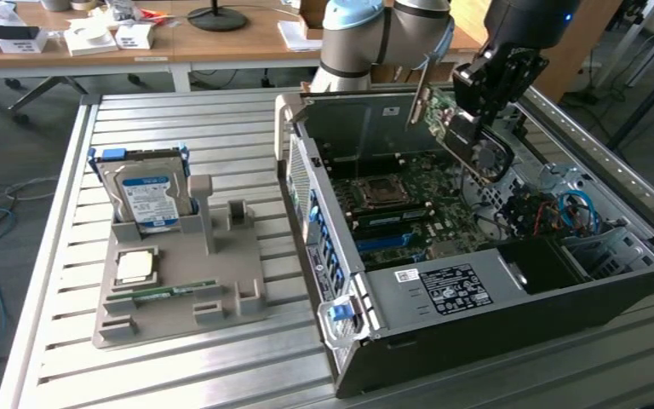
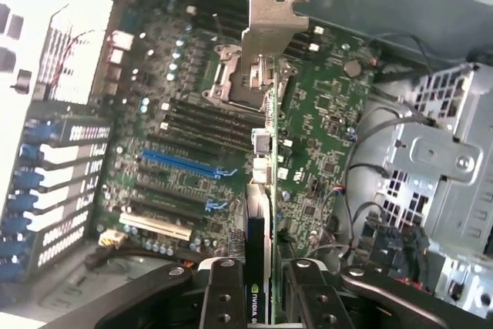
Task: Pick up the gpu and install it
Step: 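Insert the gpu into the slot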
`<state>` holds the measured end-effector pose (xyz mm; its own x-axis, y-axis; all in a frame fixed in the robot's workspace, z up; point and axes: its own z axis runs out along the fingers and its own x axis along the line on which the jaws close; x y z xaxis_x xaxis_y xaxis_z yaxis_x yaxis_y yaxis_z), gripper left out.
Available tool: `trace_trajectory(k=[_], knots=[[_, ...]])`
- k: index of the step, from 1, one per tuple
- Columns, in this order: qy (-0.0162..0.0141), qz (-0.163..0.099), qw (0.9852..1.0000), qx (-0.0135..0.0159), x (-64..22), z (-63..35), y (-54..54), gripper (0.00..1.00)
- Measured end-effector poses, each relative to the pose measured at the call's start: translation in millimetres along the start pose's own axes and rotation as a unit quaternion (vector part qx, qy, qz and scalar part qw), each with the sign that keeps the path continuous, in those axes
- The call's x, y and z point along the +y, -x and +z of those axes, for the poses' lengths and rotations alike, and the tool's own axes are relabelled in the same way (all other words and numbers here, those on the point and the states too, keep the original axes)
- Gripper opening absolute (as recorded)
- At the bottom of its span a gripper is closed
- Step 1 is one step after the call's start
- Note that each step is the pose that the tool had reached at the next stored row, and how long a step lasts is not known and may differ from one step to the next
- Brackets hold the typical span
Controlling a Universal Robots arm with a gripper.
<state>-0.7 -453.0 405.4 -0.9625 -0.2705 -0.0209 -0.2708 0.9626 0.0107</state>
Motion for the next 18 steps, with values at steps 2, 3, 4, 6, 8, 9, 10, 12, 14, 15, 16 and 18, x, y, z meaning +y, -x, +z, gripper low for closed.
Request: trace_trajectory(k=[2,3,4,6,8,9,10,12,14,15,16,18], knots=[[-0.0005,-0.016,0.9999,0.0004,0.0,0.1,0.0,0.26],[-0.0008,-0.024,0.9997,0.0006,0.0,0.1,0.0,0.26],[-0.0012,-0.032,0.9995,0.0009,0.0,0.2,0.0,0.26],[-0.0023,-0.047,0.9989,0.0015,0.0,0.3,0.0,0.26],[-0.0031,-0.062,0.9981,0.0020,0.0,0.4,0.0,0.26],[-0.0034,-0.069,0.9976,0.0022,0.0,0.4,0.0,0.26],[-0.0036,-0.076,0.9971,0.0023,0.0,0.5,0.0,0.26],[-0.0043,-0.089,0.9960,0.0027,0.0,0.6,0.0,0.26],[-0.0045,-0.102,0.9947,0.0029,0.0,0.7,0.0,0.26],[-0.0044,-0.110,0.9940,0.0030,0.0,0.7,0.0,0.26],[-0.0043,-0.116,0.9932,0.0030,0.0,0.8,0.0,0.26],[-0.0042,-0.131,0.9913,0.0032,0.0,0.9,0.0,0.26]])
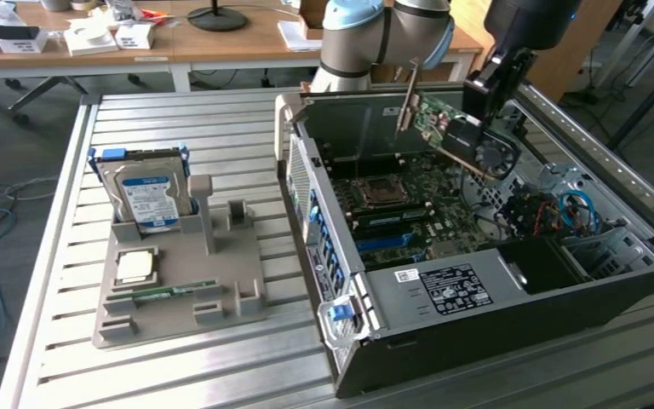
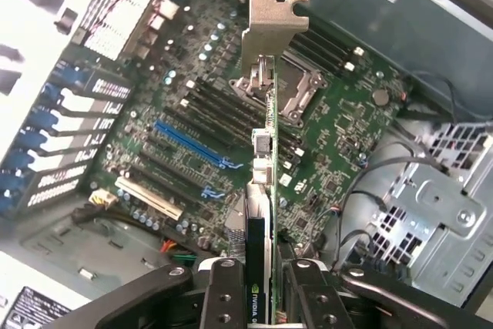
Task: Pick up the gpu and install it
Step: 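Insert the gpu into the slot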
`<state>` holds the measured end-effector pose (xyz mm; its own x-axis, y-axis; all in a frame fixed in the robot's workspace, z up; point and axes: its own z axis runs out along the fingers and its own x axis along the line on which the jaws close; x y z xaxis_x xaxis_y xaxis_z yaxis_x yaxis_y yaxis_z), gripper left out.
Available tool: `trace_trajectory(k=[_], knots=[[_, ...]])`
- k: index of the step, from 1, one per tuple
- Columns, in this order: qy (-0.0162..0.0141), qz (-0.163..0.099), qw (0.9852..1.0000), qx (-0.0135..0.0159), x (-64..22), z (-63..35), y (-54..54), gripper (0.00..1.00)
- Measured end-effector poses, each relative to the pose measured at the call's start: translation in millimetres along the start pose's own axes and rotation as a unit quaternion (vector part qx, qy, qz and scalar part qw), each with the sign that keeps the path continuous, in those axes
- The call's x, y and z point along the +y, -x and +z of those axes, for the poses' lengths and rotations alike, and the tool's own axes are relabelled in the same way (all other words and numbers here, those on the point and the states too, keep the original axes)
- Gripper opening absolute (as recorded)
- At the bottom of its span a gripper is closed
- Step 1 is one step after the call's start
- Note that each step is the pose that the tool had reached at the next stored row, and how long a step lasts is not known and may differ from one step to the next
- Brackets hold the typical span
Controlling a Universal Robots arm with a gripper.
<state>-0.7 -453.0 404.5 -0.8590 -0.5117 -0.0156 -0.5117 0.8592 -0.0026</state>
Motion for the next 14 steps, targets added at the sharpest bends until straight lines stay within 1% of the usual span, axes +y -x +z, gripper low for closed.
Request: trace_trajectory(k=[4,7,11,14], knots=[[0.0004,-0.029,0.9996,0.0000,0.0,0.3,0.0,0.26],[0.0008,-0.054,0.9986,-0.0001,0.0,0.6,0.0,0.26],[0.0013,-0.087,0.9962,-0.0002,0.0,0.9,0.0,0.26],[0.0017,-0.110,0.9939,-0.0002,0.0,1.1,0.0,0.26]])
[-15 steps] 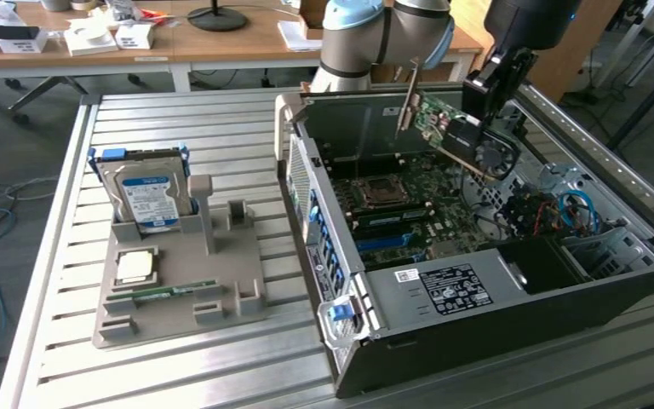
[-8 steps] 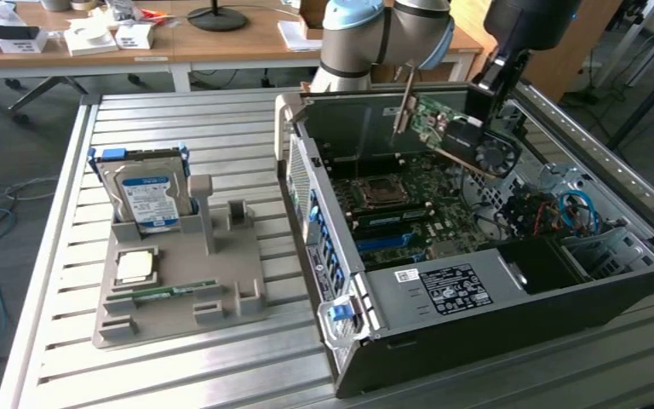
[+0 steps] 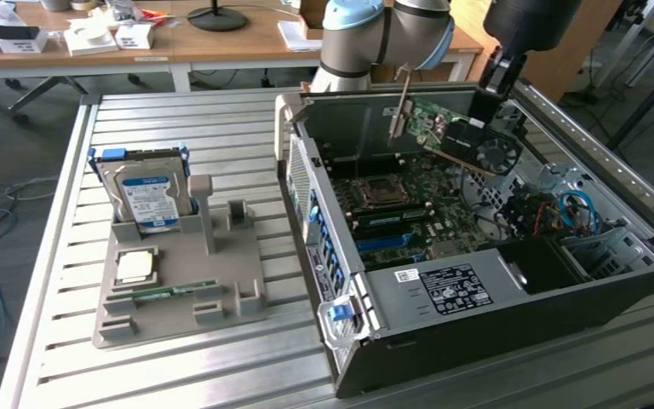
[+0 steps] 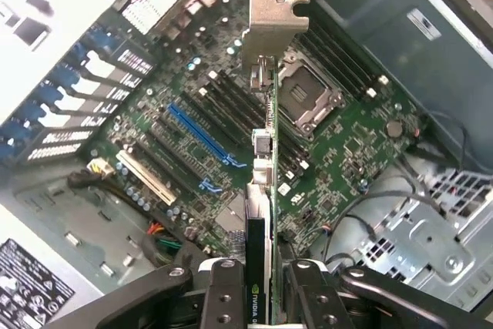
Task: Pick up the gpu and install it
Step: 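Insert the gpu into the slot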
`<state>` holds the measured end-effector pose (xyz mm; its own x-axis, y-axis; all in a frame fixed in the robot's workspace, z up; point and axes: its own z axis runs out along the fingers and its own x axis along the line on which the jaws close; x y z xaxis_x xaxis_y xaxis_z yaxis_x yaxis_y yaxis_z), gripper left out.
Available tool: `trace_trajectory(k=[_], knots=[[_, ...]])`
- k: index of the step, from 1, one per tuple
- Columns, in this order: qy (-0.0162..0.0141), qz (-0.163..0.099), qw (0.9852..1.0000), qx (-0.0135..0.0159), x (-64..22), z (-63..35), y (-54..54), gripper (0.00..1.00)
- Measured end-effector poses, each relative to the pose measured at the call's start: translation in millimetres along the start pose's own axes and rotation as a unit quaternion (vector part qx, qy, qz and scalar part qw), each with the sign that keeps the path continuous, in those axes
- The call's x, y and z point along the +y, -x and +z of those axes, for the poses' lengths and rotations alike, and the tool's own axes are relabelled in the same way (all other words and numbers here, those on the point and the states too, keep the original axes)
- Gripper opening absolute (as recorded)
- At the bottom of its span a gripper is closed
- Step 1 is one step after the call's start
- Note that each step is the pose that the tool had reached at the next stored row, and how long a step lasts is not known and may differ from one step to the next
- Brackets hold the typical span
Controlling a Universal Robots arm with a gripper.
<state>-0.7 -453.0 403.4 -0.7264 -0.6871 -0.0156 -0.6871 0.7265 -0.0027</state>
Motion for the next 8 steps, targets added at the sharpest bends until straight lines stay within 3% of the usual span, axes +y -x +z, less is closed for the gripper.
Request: trace_trajectory(k=[4,8], knots=[[0.0006,-0.034,0.9994,-0.0001,0.0,0.3,0.0,0.26],[0.0011,-0.071,0.9975,-0.0002,0.0,0.6,0.0,0.26]])
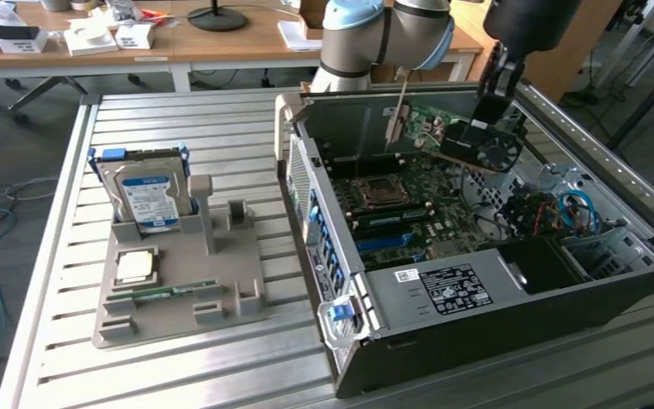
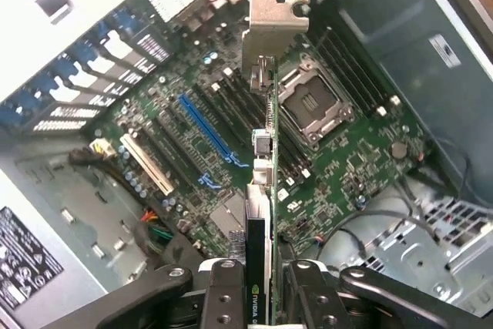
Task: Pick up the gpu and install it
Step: 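Insert the gpu into the slot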
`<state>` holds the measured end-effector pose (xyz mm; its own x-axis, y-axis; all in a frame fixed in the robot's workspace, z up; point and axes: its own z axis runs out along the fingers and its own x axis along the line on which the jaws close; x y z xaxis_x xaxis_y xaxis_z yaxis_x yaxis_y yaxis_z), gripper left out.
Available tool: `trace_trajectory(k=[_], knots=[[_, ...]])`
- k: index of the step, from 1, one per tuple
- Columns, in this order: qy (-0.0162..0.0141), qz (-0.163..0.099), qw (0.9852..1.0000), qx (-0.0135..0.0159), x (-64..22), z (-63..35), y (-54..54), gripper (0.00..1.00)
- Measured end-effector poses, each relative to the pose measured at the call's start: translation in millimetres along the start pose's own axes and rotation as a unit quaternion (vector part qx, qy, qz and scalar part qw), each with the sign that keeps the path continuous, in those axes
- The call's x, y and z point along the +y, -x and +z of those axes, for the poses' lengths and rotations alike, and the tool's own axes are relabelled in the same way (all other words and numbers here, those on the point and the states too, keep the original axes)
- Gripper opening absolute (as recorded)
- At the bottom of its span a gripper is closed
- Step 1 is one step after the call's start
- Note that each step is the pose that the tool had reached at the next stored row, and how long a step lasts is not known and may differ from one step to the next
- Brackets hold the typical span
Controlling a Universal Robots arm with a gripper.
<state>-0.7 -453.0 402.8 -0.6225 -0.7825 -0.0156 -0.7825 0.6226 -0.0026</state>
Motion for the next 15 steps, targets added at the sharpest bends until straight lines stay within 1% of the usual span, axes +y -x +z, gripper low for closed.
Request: trace_trajectory(k=[2,4,7,9,11,15], knots=[[0.0003,-0.018,0.9998,-0.0001,0.0,0.2,0.0,0.26],[0.0006,-0.036,0.9993,-0.0001,0.0,0.3,0.0,0.26],[0.0010,-0.064,0.9980,-0.0002,0.0,0.5,0.0,0.26],[0.0013,-0.082,0.9966,-0.0002,0.0,0.6,0.0,0.26],[0.0015,-0.100,0.9950,-0.0003,0.0,0.8,0.0,0.26],[0.0021,-0.136,0.9907,-0.0004,0.0,1.1,0.0,0.26]])
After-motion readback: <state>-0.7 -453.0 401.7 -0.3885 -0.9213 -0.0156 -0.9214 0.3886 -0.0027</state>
